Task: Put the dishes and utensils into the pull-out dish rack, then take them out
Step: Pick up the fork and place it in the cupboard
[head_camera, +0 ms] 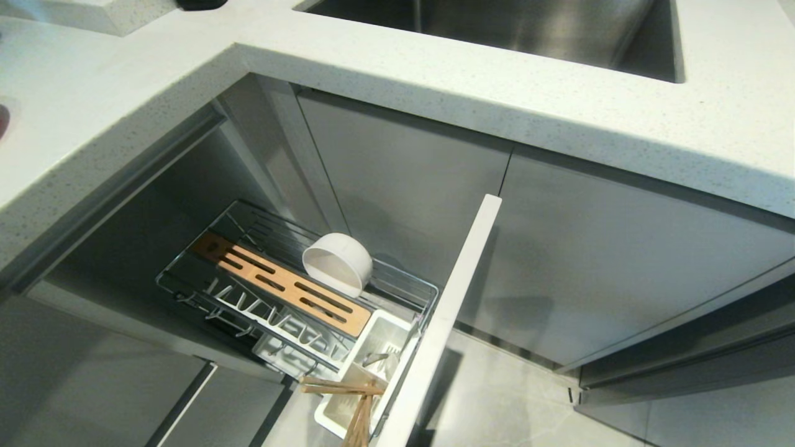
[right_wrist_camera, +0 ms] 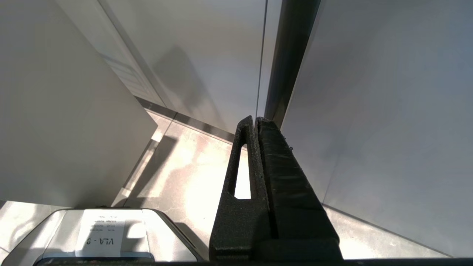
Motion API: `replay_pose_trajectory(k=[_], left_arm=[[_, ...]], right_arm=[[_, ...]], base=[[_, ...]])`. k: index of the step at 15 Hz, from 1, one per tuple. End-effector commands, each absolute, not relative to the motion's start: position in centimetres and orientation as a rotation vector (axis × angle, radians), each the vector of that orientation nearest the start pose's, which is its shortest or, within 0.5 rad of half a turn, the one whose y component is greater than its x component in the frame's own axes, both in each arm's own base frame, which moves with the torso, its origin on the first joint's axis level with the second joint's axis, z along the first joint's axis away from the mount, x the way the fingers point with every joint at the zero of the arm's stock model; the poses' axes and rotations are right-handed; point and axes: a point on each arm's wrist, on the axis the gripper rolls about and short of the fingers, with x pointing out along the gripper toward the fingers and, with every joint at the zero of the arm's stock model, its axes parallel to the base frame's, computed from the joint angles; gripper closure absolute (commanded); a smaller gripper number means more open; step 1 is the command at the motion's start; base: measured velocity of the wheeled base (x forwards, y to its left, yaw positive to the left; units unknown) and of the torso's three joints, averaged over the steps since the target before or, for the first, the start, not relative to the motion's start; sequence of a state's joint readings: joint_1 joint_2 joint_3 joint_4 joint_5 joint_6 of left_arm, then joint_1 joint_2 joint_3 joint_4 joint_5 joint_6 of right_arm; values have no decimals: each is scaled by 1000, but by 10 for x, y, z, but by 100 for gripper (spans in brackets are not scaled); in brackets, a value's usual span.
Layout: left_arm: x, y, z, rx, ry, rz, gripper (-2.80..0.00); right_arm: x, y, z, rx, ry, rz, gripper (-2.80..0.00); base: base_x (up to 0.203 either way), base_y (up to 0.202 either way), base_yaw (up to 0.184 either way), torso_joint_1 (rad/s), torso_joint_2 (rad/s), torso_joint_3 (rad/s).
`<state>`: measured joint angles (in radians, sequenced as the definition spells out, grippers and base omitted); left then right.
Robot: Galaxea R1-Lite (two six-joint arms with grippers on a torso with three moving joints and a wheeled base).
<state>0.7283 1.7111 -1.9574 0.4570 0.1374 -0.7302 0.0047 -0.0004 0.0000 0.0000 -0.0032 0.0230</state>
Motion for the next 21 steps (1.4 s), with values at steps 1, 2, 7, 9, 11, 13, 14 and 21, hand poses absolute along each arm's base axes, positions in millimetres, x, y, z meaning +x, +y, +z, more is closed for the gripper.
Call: replay_pose_trajectory(k=[1,2,7,9,11,13,14,21], left_arm=[[215,196,393,-747,-122,902,0],[215,196,393,-747,-124,901,0],[214,195,394,-746,-126,902,0],[214,195,394,-745,-127,902,0],[209,192,398,-742,-141,901,0],[199,186,406,-731,-167,902,0],[191,181,410,-722,-170,904,0],[151,160,430,-541,-132,834,0]], right_arm=[[-23,0,75,23,2,2,0],[-23,0,75,23,2,2,0],[-23,0,75,23,1,2,0],[-23,0,75,23,2,3,0],[-23,0,75,23,2,3,0],[-23,0,75,23,1,3,0],[-23,0,75,23,1,2,0],[-23,0,75,23,1,2,0]], base=[[0,0,0,0,0,0],[0,0,0,0,0,0],[0,0,0,0,0,0],[0,0,0,0,0,0],[0,0,0,0,0,0],[0,0,0,0,0,0],[0,0,0,0,0,0],[0,0,0,0,0,0]])
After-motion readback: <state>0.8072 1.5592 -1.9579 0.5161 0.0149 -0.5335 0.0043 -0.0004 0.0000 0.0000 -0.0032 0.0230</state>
